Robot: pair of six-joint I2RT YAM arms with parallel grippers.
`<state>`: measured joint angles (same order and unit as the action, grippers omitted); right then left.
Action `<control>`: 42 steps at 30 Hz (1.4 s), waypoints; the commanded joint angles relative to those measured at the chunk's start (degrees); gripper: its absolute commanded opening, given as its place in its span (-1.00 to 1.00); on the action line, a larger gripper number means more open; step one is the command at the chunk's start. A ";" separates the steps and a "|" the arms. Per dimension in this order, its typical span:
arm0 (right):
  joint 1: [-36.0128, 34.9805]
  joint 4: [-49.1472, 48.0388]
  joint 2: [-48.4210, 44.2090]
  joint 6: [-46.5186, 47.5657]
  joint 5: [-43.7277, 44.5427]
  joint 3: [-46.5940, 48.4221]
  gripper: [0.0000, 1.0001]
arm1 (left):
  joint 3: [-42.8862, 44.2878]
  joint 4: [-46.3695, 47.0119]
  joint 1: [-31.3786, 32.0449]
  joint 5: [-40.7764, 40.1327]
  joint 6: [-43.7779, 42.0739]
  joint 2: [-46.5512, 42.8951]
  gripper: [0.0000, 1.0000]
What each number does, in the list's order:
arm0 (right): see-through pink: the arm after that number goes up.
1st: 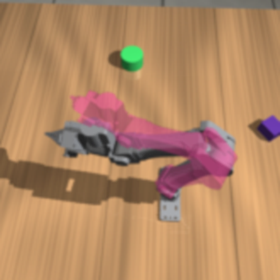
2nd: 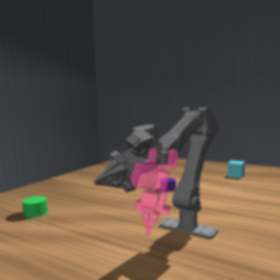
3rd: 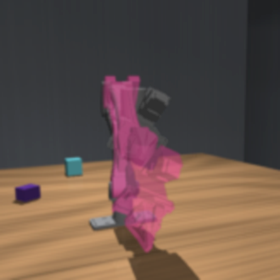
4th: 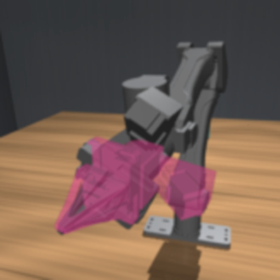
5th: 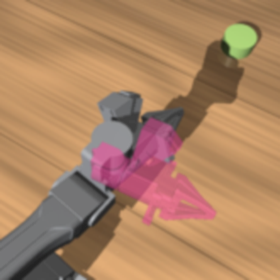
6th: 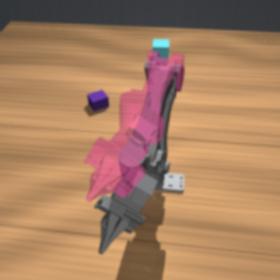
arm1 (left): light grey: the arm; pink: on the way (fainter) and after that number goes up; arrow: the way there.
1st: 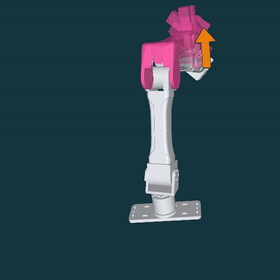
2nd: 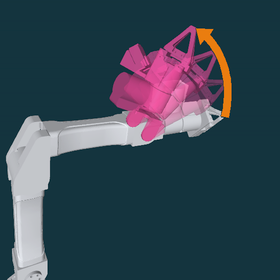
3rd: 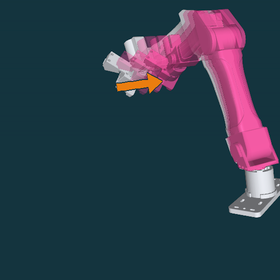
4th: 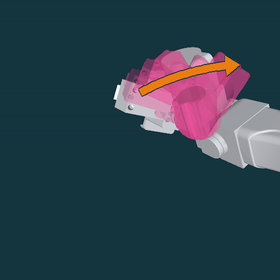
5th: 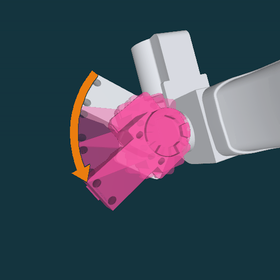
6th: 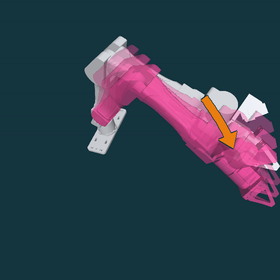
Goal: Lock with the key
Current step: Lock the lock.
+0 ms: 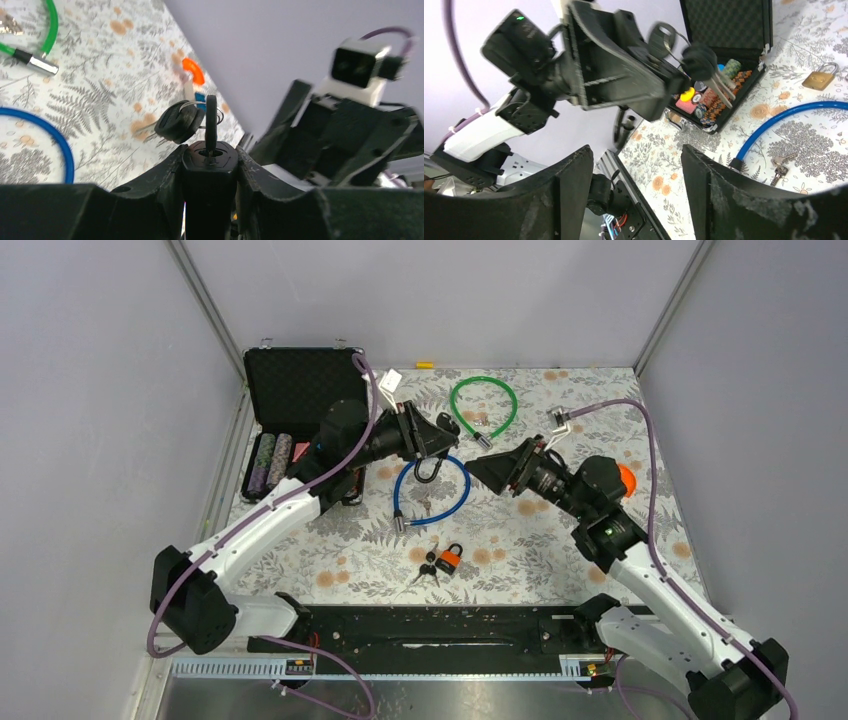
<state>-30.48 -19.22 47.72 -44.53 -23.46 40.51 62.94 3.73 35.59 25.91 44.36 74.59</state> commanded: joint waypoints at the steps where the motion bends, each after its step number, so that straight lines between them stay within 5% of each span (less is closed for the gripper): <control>1: -1.09 -5.02 3.28 0.22 0.77 -0.23 0.47 | -0.95 16.29 0.22 -6.00 9.06 -3.77 -1.00; 10: -5.48 -14.28 13.58 -3.44 -1.28 4.84 0.53 | -2.17 21.55 0.66 -8.35 14.65 -3.09 -1.00; 24: -7.45 -20.29 19.48 -5.72 -3.20 7.42 0.15 | -5.05 25.47 0.70 -13.43 17.72 -5.98 -1.00; 28: -7.41 -22.48 20.01 -3.75 -5.09 8.04 -0.14 | -7.03 27.65 0.71 -14.47 18.66 -7.70 -1.00; 32: -7.45 -21.83 20.08 -3.63 -6.91 8.86 -0.84 | -7.35 27.02 0.68 -14.39 17.70 -9.16 -1.00; 34: -7.46 -20.87 19.62 -3.10 -7.64 8.88 -1.00 | -7.72 26.22 0.70 -14.62 17.08 -10.07 -0.97; 38: -7.49 -17.62 17.48 1.31 -8.98 8.80 -1.00 | -8.71 25.31 0.68 -14.19 15.28 -12.07 -0.65; 42: -7.49 -12.87 15.09 7.22 -12.57 9.50 -1.00 | -9.92 25.52 0.47 -10.75 12.76 -14.40 0.04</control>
<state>-37.45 -34.74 66.17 -46.85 -30.52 47.40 52.93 21.56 36.47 13.45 57.89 64.58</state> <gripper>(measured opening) 0.062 0.379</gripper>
